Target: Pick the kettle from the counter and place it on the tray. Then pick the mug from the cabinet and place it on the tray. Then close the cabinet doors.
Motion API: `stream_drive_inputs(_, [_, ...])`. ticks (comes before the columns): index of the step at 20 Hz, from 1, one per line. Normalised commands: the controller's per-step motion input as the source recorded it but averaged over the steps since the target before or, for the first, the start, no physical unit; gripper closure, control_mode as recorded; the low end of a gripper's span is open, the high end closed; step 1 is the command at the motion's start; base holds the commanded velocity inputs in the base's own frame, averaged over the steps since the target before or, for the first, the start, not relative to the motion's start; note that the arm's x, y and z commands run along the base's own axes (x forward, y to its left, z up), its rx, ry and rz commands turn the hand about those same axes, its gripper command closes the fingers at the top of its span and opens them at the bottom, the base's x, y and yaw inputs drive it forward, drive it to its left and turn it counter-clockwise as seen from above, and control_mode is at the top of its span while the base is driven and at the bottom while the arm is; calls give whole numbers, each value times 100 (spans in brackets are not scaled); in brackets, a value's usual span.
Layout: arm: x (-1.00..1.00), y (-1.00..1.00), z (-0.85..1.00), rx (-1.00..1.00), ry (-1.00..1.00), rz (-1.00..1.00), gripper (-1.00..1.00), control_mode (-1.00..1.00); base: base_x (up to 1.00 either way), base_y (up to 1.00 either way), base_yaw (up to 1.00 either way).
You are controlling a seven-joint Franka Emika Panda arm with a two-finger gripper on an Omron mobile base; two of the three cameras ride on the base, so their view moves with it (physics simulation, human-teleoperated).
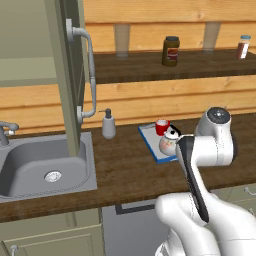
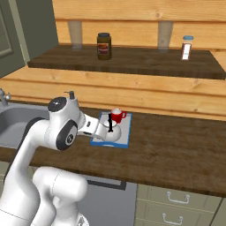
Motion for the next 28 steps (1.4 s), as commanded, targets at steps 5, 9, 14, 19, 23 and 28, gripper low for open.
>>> stream_drive_inputs(5, [0, 0, 0, 0, 0, 0, -100, -100, 0, 0, 0])
stream_drive_inputs(9, [0, 0, 0, 0, 0, 0, -100, -100, 0, 0, 0])
stream_drive_inputs(14, [0, 0, 0, 0, 0, 0, -100, -100, 0, 0, 0])
stream_drive_inputs(19, [0, 0, 0, 0, 0, 0, -100, 100, -28, 0, 0])
stream_drive_inputs(23, [0, 0, 0, 0, 0, 0, -100, 100, -71, 0, 0])
stream_drive_inputs(28, [0, 0, 0, 0, 0, 0, -100, 100, -64, 24, 0])
